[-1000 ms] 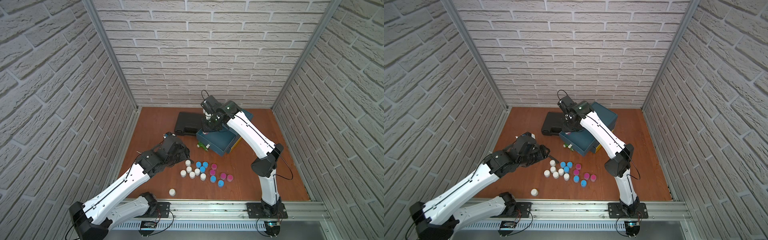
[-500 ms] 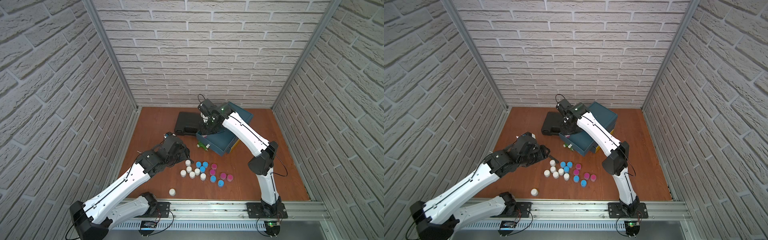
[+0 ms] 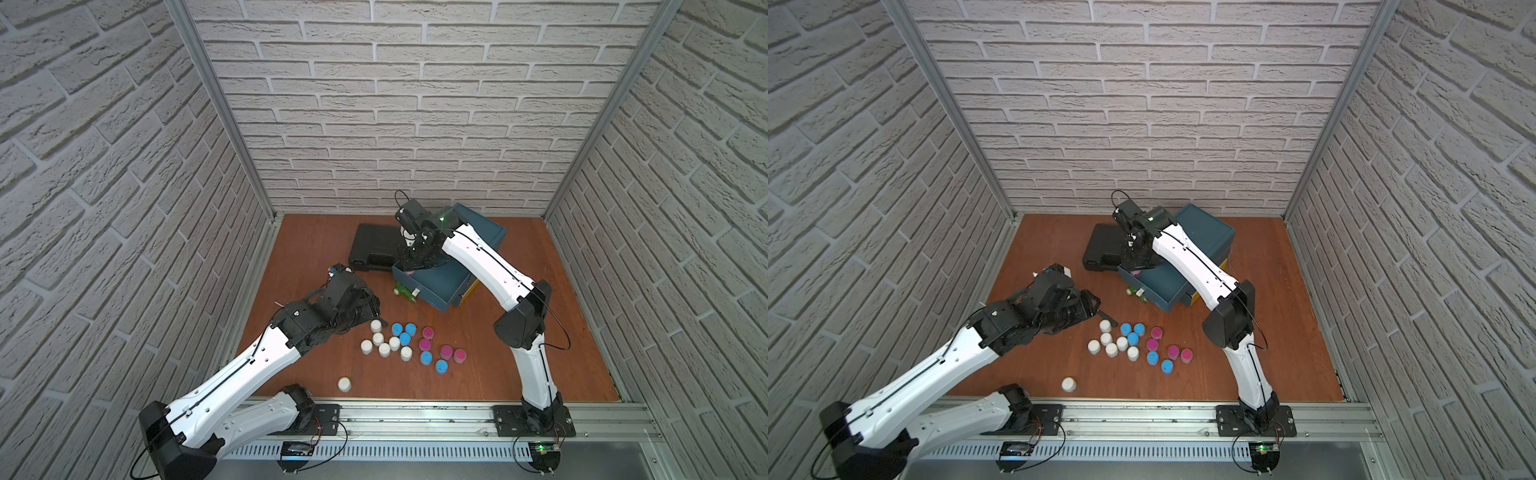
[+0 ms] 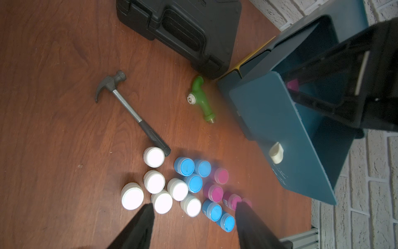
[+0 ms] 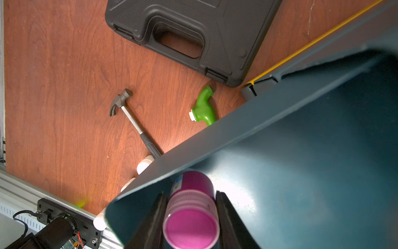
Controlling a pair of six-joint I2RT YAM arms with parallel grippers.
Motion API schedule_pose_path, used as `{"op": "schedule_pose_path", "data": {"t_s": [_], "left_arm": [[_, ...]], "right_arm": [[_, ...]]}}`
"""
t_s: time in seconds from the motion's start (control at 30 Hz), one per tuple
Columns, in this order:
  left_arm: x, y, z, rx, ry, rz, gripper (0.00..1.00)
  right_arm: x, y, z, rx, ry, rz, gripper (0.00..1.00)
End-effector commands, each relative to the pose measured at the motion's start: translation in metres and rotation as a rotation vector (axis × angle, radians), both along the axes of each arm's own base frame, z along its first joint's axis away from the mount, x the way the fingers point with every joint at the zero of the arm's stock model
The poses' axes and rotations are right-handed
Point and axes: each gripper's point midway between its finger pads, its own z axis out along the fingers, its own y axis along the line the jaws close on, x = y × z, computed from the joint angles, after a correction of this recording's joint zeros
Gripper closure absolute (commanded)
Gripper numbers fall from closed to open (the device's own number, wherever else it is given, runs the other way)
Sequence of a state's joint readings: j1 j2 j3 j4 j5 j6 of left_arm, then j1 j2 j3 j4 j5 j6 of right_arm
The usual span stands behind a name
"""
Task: Put the paint cans in the drawer according to color
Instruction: Place the paint can in the drawer.
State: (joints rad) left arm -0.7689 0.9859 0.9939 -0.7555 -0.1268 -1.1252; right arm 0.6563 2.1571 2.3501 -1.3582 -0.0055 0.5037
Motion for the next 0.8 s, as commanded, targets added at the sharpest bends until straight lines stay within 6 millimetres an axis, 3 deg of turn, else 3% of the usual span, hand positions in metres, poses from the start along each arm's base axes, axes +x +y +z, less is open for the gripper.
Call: {"op": "schedule_pose_path", "data": {"t_s": [0.0, 0.23, 0.33, 0.53, 0.67, 0.77], "left_arm": [[0.004, -0.003, 0.014, -0.013, -0.044, -0.005, 0.35], [0.005, -0.003, 0.017, -0.011, -0.055, -0.011, 0.35], [0.006, -0.004, 0.018, -0.012, -0.058, -0.016, 0.35], [0.007, -0.005, 0.021, -0.006, -0.071, -0.023, 0.35], [0.008, -0.004, 0.023, 0.002, -0.08, -0.028, 0.35], [0.009, -0.005, 0.024, 0.005, -0.086, -0.033, 0.35]], "right_arm": [[0.006, 0.003, -0.01, 0.004, 0.01, 0.008, 0.62], [0.009, 0.002, 0.002, 0.024, -0.025, 0.006, 0.41], [0.009, -0.001, 0.017, 0.037, -0.058, -0.004, 0.4], [0.001, -0.017, 0.074, 0.087, -0.177, -0.041, 0.45], [-0.019, -0.045, 0.123, 0.12, -0.285, -0.095, 0.48], [-0.037, -0.07, 0.139, 0.139, -0.356, -0.15, 0.51]]}}
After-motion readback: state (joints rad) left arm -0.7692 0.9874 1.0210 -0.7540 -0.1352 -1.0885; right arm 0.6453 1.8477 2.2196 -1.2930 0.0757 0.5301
